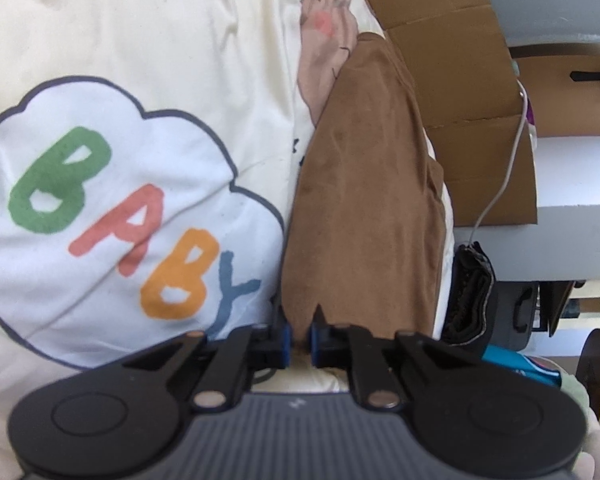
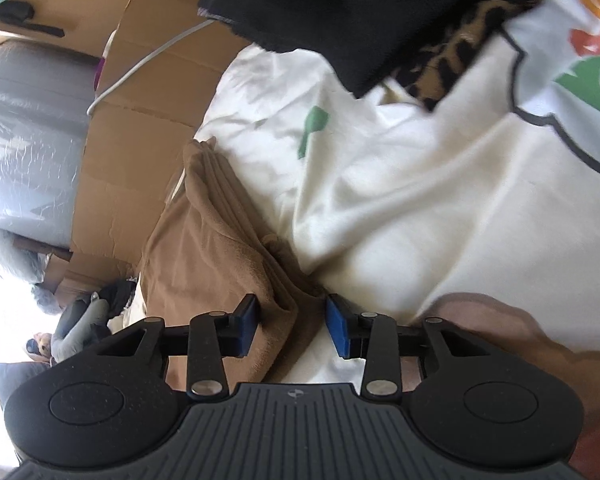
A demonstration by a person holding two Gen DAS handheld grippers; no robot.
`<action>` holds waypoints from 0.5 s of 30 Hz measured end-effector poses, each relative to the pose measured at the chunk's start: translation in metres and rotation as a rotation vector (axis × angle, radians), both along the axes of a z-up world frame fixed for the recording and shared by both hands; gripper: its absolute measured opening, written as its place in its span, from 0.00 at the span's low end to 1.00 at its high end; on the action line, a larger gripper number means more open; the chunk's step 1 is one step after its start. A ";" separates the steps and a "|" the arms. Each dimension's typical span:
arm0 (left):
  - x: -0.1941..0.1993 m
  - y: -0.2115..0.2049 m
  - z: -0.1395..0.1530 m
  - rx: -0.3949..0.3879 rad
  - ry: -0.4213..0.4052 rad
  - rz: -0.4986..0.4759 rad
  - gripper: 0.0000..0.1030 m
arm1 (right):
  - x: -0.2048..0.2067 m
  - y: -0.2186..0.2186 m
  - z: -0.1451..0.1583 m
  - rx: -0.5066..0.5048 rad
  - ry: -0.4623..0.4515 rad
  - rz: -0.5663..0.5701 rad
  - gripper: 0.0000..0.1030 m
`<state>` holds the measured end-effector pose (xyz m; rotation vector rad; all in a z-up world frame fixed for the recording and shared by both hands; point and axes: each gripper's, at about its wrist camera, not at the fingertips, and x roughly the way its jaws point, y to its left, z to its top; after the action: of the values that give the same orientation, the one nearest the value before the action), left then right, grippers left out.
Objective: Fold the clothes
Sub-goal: 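Close both grippers on the end of the folded shirt strip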
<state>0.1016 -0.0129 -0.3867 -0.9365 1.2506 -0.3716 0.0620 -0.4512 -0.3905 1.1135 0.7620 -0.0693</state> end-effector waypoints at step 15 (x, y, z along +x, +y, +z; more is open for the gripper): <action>-0.004 0.002 -0.018 -0.016 0.027 0.014 0.09 | 0.026 0.002 0.001 -0.130 -0.035 0.108 0.41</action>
<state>0.0972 -0.0104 -0.4049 -0.9662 1.2668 -0.3596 0.0881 -0.4491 -0.3893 0.9467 0.7738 -0.0082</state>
